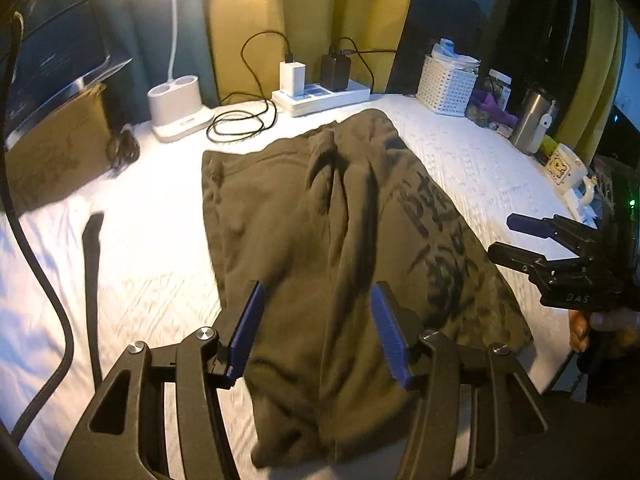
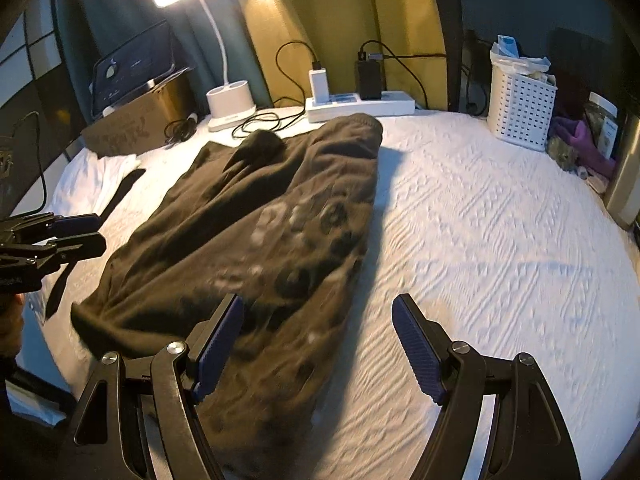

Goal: Fold small clothes

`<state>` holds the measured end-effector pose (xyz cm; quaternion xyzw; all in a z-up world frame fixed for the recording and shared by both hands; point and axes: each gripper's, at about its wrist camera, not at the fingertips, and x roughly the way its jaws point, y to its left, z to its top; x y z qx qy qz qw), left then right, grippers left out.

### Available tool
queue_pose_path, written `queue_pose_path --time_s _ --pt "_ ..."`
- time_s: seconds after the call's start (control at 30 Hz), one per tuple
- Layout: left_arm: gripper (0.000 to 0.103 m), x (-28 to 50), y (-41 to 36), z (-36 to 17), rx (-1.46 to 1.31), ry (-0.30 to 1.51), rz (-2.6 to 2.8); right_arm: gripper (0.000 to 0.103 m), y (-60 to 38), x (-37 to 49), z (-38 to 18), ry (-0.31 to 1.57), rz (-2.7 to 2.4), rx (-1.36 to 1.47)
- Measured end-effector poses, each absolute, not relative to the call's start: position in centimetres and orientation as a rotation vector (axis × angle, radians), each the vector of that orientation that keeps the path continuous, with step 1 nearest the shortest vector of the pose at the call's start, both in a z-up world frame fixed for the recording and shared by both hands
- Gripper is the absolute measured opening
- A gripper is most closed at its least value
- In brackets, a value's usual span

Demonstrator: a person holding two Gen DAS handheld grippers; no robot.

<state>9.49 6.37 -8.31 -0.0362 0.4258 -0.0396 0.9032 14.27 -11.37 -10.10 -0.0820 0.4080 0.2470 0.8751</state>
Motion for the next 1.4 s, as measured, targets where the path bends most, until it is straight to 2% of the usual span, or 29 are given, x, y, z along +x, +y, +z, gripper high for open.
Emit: queue_pose_path --time_s 0.6,0.93,0.97,1.0,1.03,1.13,1.4 --pt "0.055 21.4 4.5 -10.2 0.01 0.898 -0.117 0.078 -11.9 22.3 -11.1 0.874 0.504 -0.148" --pt "0.055 24.8 5.0 -11.5 -0.016 0.885 -0.157 0.078 -11.6 25.2 -11.7 0.881 0.526 -0.139" --pt "0.046 25.0 5.2 -11.6 -0.034 0.88 -0.166 0.078 -11.5 25.4 -11.8 0.882 0.526 -0.141" --pt "0.022 25.3 5.4 -11.7 -0.049 0.884 -0.169 0.078 -11.4 25.7 -11.9 0.886 0.523 -0.142" --pt "0.013 25.4 5.7 -11.9 -0.065 0.896 -0.17 0.078 -11.3 25.9 -11.9 0.887 0.522 -0.142" --pt "0.007 25.1 6.5 -11.4 -0.094 0.881 -0.163 0.078 -11.1 26.2 -12.0 0.888 0.52 -0.144" --pt "0.006 23.1 9.6 -8.2 -0.136 0.803 -0.112 0.078 -9.5 27.4 -11.8 0.846 0.559 -0.171"
